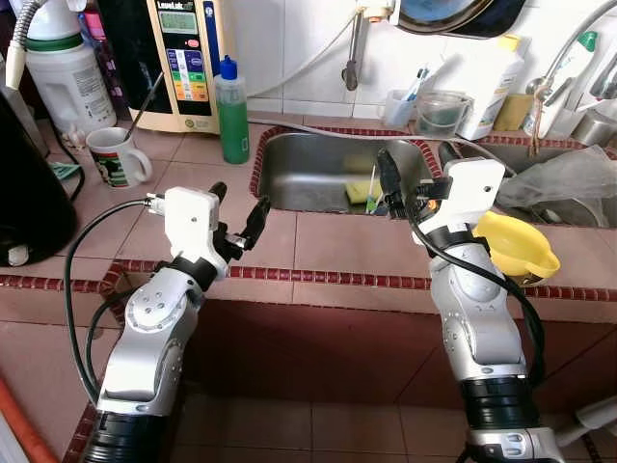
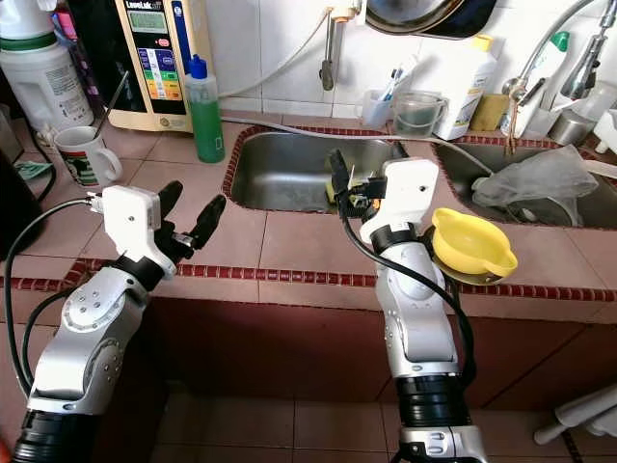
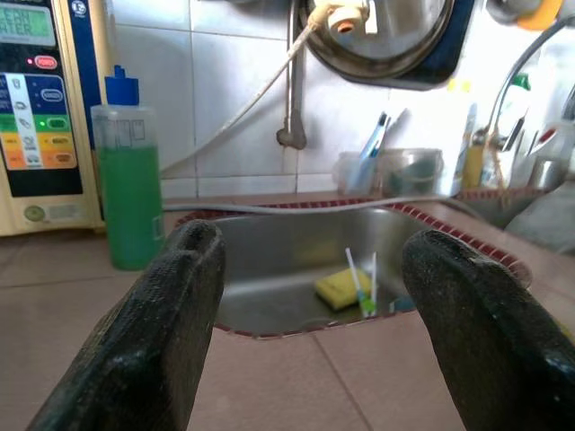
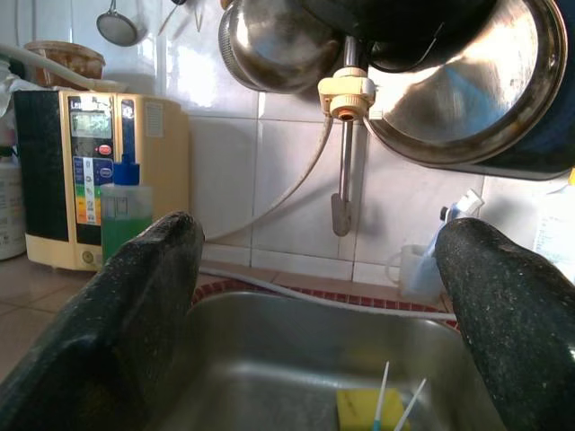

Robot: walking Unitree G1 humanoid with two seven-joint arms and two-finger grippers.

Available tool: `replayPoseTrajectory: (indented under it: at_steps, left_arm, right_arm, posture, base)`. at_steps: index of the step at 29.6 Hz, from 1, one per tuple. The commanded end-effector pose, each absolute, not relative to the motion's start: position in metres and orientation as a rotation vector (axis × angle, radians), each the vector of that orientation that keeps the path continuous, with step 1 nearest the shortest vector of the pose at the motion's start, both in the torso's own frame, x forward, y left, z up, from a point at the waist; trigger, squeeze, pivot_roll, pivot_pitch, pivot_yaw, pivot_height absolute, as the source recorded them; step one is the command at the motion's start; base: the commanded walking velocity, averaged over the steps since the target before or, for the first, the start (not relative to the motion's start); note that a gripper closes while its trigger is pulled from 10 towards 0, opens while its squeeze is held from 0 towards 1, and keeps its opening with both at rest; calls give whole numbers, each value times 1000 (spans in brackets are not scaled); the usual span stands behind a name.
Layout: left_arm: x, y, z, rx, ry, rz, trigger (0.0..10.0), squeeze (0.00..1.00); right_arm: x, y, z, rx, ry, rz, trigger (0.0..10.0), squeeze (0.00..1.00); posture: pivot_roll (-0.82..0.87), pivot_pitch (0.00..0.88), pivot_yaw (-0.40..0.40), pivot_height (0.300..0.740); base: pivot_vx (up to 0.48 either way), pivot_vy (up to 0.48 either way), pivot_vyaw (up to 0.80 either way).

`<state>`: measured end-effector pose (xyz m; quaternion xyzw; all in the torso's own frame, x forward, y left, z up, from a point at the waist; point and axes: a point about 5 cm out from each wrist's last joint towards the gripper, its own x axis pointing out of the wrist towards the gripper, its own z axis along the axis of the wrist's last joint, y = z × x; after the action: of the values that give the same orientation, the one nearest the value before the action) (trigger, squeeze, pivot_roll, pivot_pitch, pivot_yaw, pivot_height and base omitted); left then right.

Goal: Kitchen organization

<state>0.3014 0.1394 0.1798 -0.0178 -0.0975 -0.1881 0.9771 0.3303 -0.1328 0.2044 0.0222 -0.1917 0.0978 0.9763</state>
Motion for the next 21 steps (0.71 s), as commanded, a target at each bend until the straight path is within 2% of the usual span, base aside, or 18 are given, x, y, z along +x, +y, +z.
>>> replayPoseTrajectory:
  at_steps: [1, 2, 3, 6, 7, 8, 9, 10, 11, 12, 21]
  left_arm:
    - [299, 140, 186, -65, -222, -375, 10000, 478]
    - [299, 140, 186, -65, -222, -375, 10000, 478]
    - [299, 140, 187, -87, -226, -382, 10000, 1000]
    - [299, 141, 187, -71, -223, -378, 10000, 1000]
    - [300, 140, 187, -65, -218, -379, 10000, 820]
    - [300, 140, 187, -66, -217, -383, 10000, 820]
    - [299, 140, 187, -66, -219, -387, 10000, 0]
    - [300, 139, 187, -66, -219, -388, 10000, 0]
    - [300, 139, 187, -66, -219, -387, 10000, 0]
    - [299, 139, 187, -61, -220, -387, 10000, 0]
    - [299, 142, 185, -39, -216, -362, 10000, 0]
  right_arm:
    - [329, -135, 210, 54, -405, 199, 10000, 255]
    - [329, -135, 210, 54, -405, 199, 10000, 255]
    - [328, -135, 209, 65, -404, 207, 10000, 1000]
    - [328, -135, 210, 67, -404, 202, 10000, 1000]
    - [328, -136, 209, 69, -402, 202, 10000, 1000]
    - [328, -136, 209, 69, -401, 202, 10000, 1000]
    - [328, -136, 209, 67, -401, 201, 10000, 1000]
    - [328, -136, 209, 61, -400, 198, 10000, 1000]
    - [328, -136, 209, 61, -399, 198, 10000, 976]
    - [328, -136, 209, 60, -399, 199, 10000, 0]
    - [328, -138, 208, 57, -393, 180, 10000, 0]
  posture:
    - [8, 0, -39, 740]
    - [8, 0, -39, 740]
    - [7, 0, -40, 740]
    - [6, 0, -39, 740]
    - [6, 0, -39, 740]
    - [6, 0, -39, 740]
    - [6, 0, -39, 740]
    - [5, 0, -39, 740]
    - [5, 0, -39, 740]
    - [4, 0, -39, 740]
    - [5, 0, -40, 740]
  base:
    - [0, 0, 0]
    - [0, 0, 0]
    - [0, 0, 0]
    - [0, 0, 0]
    - [0, 0, 0]
    - [0, 0, 0]
    - [0, 0, 0]
    - [0, 0, 0]
    - [0, 0, 0]
    - [0, 0, 0]
    - [0, 0, 0]
